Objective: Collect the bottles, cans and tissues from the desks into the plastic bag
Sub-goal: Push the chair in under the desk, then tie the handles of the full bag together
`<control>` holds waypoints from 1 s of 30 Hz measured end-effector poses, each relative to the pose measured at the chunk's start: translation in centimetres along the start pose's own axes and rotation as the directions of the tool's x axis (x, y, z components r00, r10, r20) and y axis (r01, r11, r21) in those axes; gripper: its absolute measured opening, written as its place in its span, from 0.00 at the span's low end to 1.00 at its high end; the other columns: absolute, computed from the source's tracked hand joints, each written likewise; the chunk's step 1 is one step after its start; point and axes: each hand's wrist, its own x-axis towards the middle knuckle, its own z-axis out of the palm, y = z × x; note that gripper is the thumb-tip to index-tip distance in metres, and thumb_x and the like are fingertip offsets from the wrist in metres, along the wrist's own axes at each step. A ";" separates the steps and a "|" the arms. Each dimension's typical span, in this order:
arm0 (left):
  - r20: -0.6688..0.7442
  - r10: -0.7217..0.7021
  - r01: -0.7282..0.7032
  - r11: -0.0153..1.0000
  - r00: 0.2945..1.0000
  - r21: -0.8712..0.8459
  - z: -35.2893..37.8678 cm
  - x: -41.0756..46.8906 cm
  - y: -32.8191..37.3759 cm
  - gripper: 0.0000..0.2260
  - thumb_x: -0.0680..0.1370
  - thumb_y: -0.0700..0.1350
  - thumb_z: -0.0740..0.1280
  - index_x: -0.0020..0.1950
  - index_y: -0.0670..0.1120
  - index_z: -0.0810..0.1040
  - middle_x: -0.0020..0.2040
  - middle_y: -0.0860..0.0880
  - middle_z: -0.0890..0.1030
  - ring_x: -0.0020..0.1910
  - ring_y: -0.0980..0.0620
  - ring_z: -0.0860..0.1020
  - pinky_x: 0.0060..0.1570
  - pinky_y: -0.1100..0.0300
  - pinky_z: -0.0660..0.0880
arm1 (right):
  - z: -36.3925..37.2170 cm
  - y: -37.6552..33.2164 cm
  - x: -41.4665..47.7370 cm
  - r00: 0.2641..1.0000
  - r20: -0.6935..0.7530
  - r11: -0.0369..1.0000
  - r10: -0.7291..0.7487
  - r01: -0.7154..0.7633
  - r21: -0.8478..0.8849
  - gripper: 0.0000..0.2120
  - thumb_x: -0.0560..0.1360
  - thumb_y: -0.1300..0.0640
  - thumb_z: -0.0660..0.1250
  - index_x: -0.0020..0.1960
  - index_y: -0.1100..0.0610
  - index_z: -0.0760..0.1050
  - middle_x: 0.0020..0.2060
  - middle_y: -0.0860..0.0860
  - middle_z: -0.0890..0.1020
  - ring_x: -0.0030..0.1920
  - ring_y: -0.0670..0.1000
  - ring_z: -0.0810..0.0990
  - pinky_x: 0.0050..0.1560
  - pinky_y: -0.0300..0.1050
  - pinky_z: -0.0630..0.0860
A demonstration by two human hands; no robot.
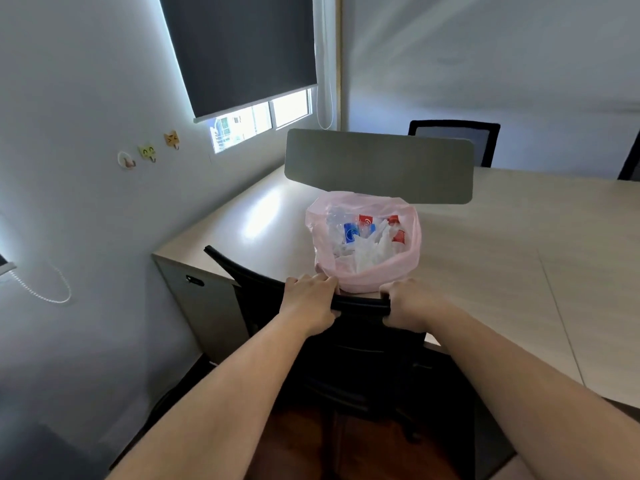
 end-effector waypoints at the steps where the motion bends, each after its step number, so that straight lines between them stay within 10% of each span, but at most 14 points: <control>1: 0.087 0.013 -0.014 1.000 0.996 0.011 -0.8 0.5 0.0 0.19 0.73 0.56 0.68 0.61 0.52 0.71 0.62 0.51 0.75 0.62 0.47 0.72 0.62 0.49 0.65 | -0.2 0.2 0.2 1.000 0.012 1.000 -0.013 0.013 0.001 0.09 0.69 0.52 0.69 0.47 0.51 0.73 0.45 0.49 0.77 0.47 0.51 0.76 0.47 0.43 0.73; 6: 0.613 0.112 0.079 0.958 0.783 -0.276 -5.2 3.5 0.0 0.27 0.73 0.53 0.71 0.70 0.51 0.68 0.70 0.51 0.70 0.67 0.50 0.70 0.68 0.53 0.66 | -2.6 1.8 2.0 0.891 0.448 0.971 -0.070 -0.042 0.234 0.29 0.69 0.49 0.72 0.68 0.51 0.67 0.64 0.50 0.73 0.60 0.51 0.74 0.62 0.47 0.74; 9: 0.630 0.110 0.232 0.870 0.768 -0.435 -7.7 5.7 -0.8 0.24 0.76 0.51 0.69 0.71 0.51 0.67 0.70 0.51 0.70 0.66 0.50 0.71 0.67 0.51 0.67 | -5.6 3.1 4.3 0.797 0.582 0.899 -0.161 -0.125 0.420 0.26 0.73 0.47 0.69 0.69 0.50 0.67 0.61 0.49 0.74 0.59 0.50 0.74 0.63 0.46 0.72; 15: 0.280 -0.172 0.300 0.800 0.944 -0.520 -6.8 10.2 -3.6 0.16 0.75 0.48 0.69 0.62 0.48 0.76 0.63 0.47 0.76 0.58 0.49 0.75 0.60 0.56 0.72 | -7.9 5.7 10.8 1.000 0.011 0.858 0.017 -0.020 0.513 0.11 0.75 0.55 0.68 0.56 0.56 0.77 0.52 0.54 0.81 0.47 0.50 0.79 0.51 0.44 0.76; 20: 0.187 -0.250 0.312 0.805 0.950 -0.506 -3.7 14.5 -4.8 0.20 0.75 0.49 0.69 0.65 0.48 0.72 0.65 0.46 0.73 0.62 0.48 0.73 0.60 0.56 0.71 | -6.1 8.7 14.1 0.873 -0.342 0.752 0.346 -0.040 0.658 0.10 0.72 0.60 0.66 0.52 0.58 0.79 0.50 0.54 0.82 0.50 0.55 0.80 0.52 0.46 0.77; 26: 0.256 -0.379 0.457 0.720 0.889 -0.522 1.6 21.7 -9.3 0.40 0.74 0.55 0.69 0.78 0.47 0.49 0.74 0.41 0.59 0.71 0.40 0.65 0.69 0.46 0.65 | -2.7 12.3 17.8 0.727 -0.061 0.287 0.684 -0.191 0.939 0.17 0.72 0.55 0.67 0.60 0.58 0.72 0.56 0.56 0.78 0.55 0.59 0.78 0.53 0.49 0.76; 30: 0.458 -0.410 0.600 0.348 0.789 -0.721 4.1 25.7 -10.7 0.50 0.73 0.54 0.71 0.76 0.52 0.32 0.74 0.43 0.62 0.69 0.40 0.68 0.59 0.42 0.72 | -2.0 12.7 19.6 0.669 0.163 -0.022 0.726 -0.214 0.977 0.33 0.72 0.44 0.69 0.71 0.50 0.58 0.59 0.53 0.72 0.59 0.60 0.75 0.59 0.57 0.75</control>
